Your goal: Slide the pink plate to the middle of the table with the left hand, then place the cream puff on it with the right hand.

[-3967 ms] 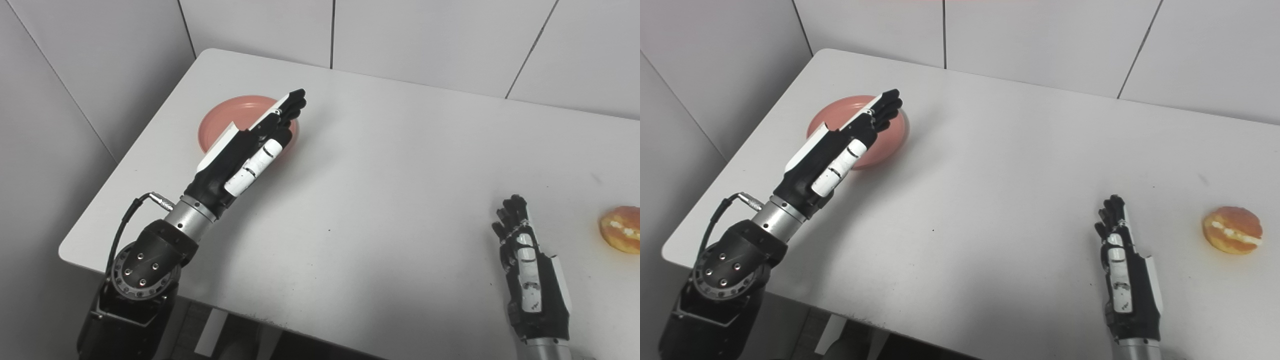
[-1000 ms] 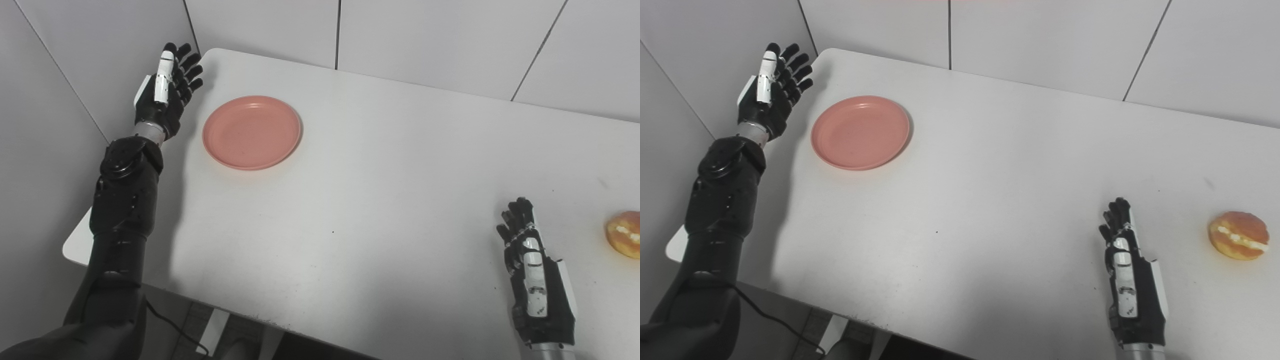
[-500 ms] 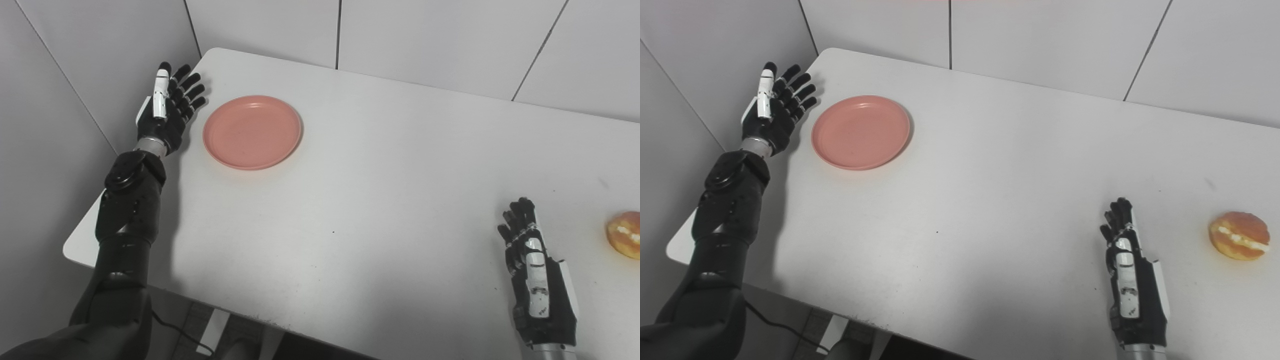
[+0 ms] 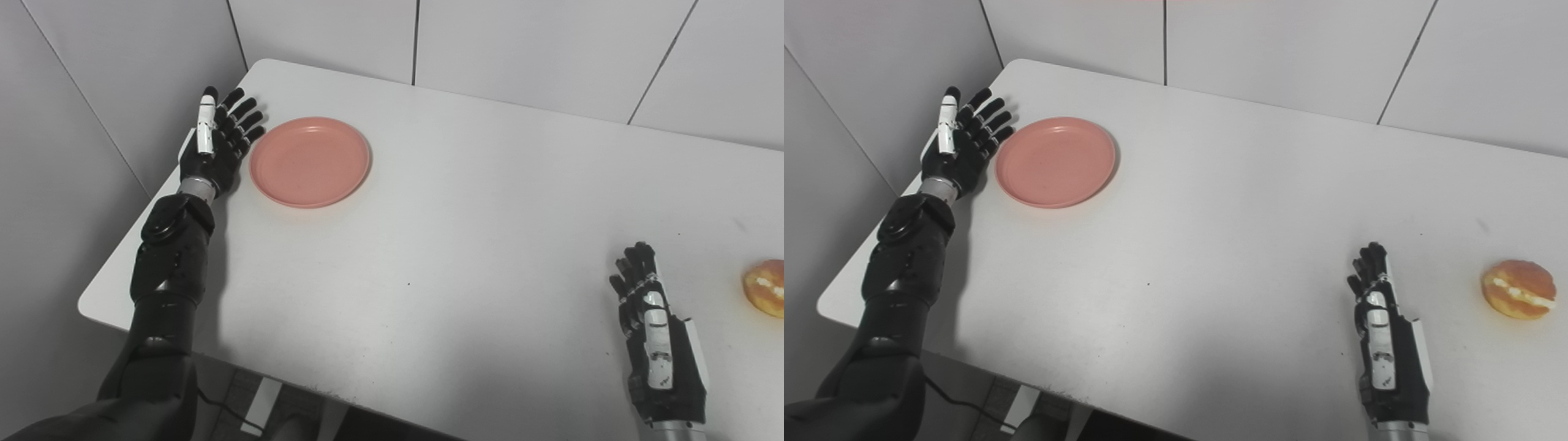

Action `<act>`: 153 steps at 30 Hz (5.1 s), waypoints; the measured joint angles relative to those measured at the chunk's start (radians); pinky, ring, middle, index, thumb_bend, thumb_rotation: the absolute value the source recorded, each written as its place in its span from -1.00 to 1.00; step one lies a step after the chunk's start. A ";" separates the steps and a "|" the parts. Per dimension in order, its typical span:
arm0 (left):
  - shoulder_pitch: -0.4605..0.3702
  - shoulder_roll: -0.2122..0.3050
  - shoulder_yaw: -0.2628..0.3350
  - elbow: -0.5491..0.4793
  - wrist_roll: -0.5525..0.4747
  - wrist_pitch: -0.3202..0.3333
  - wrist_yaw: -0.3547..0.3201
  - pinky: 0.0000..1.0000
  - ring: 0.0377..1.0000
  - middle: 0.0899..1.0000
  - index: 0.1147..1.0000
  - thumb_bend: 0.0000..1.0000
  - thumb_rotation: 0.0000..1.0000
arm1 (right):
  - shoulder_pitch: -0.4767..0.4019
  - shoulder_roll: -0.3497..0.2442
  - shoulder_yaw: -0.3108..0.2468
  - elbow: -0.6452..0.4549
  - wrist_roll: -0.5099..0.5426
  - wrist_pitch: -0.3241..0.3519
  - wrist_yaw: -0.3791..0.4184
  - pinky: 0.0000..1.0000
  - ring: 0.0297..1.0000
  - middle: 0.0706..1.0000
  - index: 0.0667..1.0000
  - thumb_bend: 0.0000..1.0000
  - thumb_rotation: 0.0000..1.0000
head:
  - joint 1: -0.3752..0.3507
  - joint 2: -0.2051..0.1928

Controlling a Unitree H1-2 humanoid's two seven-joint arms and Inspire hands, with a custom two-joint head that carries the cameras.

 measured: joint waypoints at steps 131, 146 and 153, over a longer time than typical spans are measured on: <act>0.203 -0.417 -0.473 -0.473 0.089 0.120 0.009 0.70 0.69 0.67 0.62 -0.13 1.00 | 0.005 0.061 0.036 -0.015 -0.135 0.003 -0.072 0.98 1.00 1.00 1.00 -0.28 1.00 | -0.284 0.118; 0.222 -0.418 -0.482 -0.496 0.099 0.128 0.009 0.73 0.72 0.70 0.63 -0.13 1.00 | 0.004 0.073 0.036 -0.017 -0.135 0.015 -0.079 0.98 0.97 1.00 1.00 -0.31 1.00 | -0.304 0.133; 0.222 -0.418 -0.483 -0.496 0.136 0.118 0.011 0.74 0.72 0.70 0.64 -0.11 1.00 | 0.003 0.076 0.031 -0.017 -0.110 0.016 -0.084 0.99 0.98 1.00 1.00 -0.34 1.00 | -0.321 0.137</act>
